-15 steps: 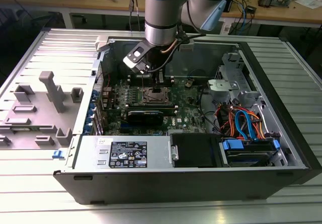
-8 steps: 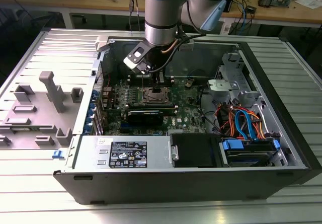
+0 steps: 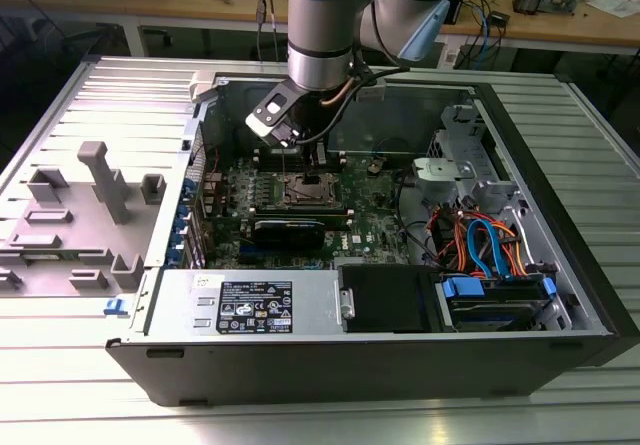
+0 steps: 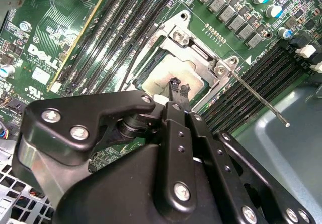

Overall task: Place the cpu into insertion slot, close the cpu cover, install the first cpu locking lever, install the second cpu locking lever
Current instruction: 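Install the first cpu locking lever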

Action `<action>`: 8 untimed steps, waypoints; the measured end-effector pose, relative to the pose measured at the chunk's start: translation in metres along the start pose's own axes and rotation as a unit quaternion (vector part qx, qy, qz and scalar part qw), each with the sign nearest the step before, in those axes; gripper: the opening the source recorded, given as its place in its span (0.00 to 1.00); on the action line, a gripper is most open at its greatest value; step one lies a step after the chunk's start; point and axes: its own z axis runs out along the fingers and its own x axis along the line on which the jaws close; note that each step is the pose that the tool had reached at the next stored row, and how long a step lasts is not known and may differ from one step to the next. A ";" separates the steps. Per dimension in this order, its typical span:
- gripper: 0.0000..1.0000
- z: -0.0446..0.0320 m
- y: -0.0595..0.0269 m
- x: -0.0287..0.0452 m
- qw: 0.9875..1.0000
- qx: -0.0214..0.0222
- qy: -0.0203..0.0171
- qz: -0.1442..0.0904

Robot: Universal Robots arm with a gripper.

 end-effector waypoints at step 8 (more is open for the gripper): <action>0.11 -0.0009 -0.0002 -0.0001 0.999 -0.001 -0.001 -0.042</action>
